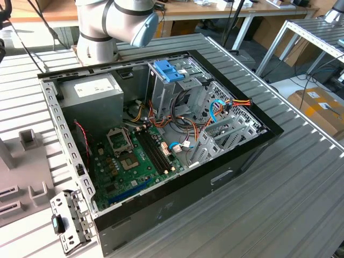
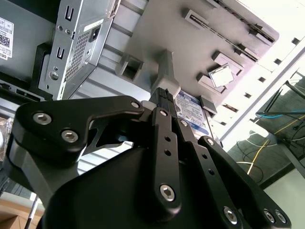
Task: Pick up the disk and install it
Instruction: 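Reach for the disk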
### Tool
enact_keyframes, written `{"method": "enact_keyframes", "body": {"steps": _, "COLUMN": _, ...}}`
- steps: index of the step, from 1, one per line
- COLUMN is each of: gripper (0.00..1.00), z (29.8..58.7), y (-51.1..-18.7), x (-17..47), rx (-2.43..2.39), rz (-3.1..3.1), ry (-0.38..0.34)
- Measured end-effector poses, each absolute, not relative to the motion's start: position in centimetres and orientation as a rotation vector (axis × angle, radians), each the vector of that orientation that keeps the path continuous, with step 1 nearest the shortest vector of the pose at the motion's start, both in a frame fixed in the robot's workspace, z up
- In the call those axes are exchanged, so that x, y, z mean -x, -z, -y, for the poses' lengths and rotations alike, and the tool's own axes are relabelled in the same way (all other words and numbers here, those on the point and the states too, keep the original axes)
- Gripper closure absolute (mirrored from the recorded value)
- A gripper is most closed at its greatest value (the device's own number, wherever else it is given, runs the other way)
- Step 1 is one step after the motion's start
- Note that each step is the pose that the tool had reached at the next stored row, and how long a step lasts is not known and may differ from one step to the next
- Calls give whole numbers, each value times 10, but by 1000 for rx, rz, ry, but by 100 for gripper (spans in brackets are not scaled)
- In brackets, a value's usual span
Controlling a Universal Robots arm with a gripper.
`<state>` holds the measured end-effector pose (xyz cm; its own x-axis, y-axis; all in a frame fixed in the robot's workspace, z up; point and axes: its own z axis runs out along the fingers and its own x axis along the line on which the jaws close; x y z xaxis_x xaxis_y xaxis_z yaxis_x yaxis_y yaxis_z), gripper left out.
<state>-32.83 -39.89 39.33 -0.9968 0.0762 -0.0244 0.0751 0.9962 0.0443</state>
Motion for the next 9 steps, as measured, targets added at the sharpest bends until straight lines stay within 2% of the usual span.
{"method": "enact_keyframes", "body": {"steps": 9, "gripper": 89, "z": 399, "y": -393, "x": 333, "rx": -118, "rz": -3112, "ry": -68}}
